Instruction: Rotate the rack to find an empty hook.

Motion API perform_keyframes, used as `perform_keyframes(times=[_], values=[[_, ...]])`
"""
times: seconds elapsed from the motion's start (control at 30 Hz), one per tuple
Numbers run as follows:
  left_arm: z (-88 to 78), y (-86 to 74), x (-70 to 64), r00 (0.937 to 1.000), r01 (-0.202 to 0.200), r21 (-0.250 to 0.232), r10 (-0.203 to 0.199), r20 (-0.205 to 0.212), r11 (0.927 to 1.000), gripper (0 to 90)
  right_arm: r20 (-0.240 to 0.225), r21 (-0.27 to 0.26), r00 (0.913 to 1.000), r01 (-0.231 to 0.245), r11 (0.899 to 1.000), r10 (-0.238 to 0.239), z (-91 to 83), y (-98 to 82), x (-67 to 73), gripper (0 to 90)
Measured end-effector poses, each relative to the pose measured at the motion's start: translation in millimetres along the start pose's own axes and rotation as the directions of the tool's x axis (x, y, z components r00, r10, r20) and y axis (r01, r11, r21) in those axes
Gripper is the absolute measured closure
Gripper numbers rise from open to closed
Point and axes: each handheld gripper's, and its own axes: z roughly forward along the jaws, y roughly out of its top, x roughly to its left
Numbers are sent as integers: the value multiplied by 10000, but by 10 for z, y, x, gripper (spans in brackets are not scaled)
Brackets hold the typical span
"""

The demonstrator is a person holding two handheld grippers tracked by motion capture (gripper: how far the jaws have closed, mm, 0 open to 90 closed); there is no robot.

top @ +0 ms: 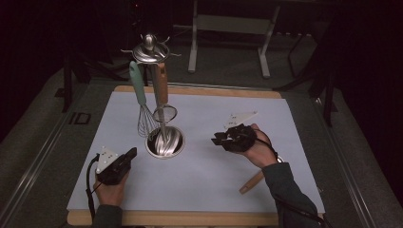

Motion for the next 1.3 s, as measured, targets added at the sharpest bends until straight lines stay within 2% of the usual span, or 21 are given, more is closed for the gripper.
perform_keyframes(times=[0.17,0.3,0.4,0.6,0.77,0.9,0.93,1.0,1.1,1.2,1.3], values=[[-65,202,-14,9997,237,-794,-237,5,9966,899,290,146,9996,-51,9999,47,9,-112,11,713],[-149,440,-53,9995,322,-1679,-313,80,9853,898,505,143,9985,-227,9996,219,-10,-223,17,687],[-224,608,-90,9995,313,-2335,-280,176,9719,898,707,229,9973,-232,9995,215,-17,-349,43,667],[-345,948,-134,9988,463,-3533,-374,321,9343,899,1240,123,9890,-827,9965,805,-21,-621,75,616],[-379,1158,-160,9981,563,-4169,-404,467,9072,899,1380,262,9839,-1183,9926,1136,27,-830,78,596],[-412,1350,-239,9994,127,-4570,28,333,8894,899,1362,-120,9787,-1532,9881,1534,23,-960,86,598],[-427,1423,-270,9994,-41,-4749,201,286,8800,899,1350,-198,9780,-1580,9872,1593,22,-981,87,598],[-438,1494,-291,9991,-151,-4921,322,262,8704,899,1347,-302,9751,-1735,9844,1760,28,-1039,93,598],[-454,1640,-314,9982,-276,-5258,510,301,8502,899,1369,-186,9733,-1833,9829,1842,32,-1084,83,597],[-463,1745,-340,9972,-440,-5516,704,267,8330,899,1183,-460,9692,-2118,9762,2159,9,-1128,67,593],[-465,1852,-359,9955,-574,-5753,899,283,8159,899,1189,-484,9639,-2340,9710,2382,-6,-1162,50,591]])
